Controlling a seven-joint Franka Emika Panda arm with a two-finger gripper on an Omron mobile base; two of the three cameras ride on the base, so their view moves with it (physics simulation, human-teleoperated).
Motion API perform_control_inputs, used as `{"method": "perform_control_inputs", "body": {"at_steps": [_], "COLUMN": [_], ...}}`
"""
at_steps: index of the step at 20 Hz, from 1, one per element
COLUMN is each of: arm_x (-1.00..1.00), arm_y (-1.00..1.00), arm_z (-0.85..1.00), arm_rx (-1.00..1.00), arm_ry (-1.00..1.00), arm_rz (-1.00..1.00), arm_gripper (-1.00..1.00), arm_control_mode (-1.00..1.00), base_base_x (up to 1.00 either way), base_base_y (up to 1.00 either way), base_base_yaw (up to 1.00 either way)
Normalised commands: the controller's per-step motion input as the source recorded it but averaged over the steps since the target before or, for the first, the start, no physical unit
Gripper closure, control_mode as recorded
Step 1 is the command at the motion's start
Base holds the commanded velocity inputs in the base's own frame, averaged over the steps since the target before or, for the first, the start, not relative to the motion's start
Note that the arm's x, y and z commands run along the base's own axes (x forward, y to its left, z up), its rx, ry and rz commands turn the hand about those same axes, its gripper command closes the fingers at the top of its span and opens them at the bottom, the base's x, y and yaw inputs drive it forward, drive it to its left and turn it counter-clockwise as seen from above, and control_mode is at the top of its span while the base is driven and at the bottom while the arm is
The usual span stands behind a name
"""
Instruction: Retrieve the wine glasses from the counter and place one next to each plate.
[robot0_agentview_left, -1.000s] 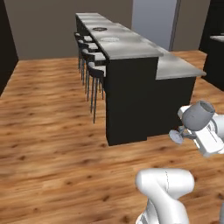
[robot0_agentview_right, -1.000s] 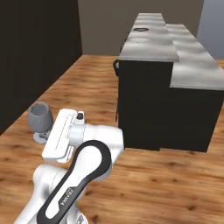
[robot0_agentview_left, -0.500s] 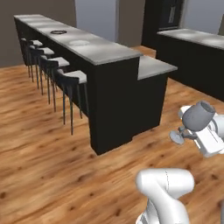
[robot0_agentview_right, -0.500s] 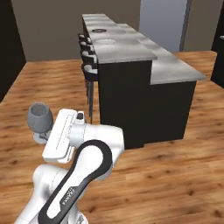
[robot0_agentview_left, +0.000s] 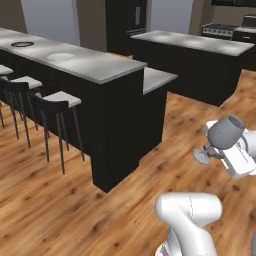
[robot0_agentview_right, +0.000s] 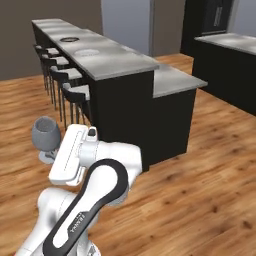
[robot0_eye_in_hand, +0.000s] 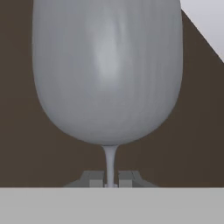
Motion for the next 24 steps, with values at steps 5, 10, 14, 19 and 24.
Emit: {"method": "perform_control_inputs", "body": {"at_steps": [5,10,14,19,24], "arm_x": [0.0,0.0,0.0,0.0,0.0], "arm_y": [0.0,0.0,0.0,0.0,0.0], "arm_z": [0.0,0.0,0.0,0.0,0.0], "arm_rx": [0.0,0.0,0.0,0.0,0.0], "arm_ry": [0.0,0.0,0.0,0.0,0.0], "arm_rz": [0.0,0.0,0.0,0.0,0.0], "arm_gripper": [1.0,1.0,1.0,1.0,1.0], "arm_control_mode": [1.0,1.0,1.0,1.0,1.0], "base_base_x": [-0.28,-0.6,0.14,0.22,0.14], "base_base_y": [1.0,1.0,1.0,1.0,1.0], "base_base_yaw": [-0.22,-0.18,-0.41,-0.41,-0.36]}}
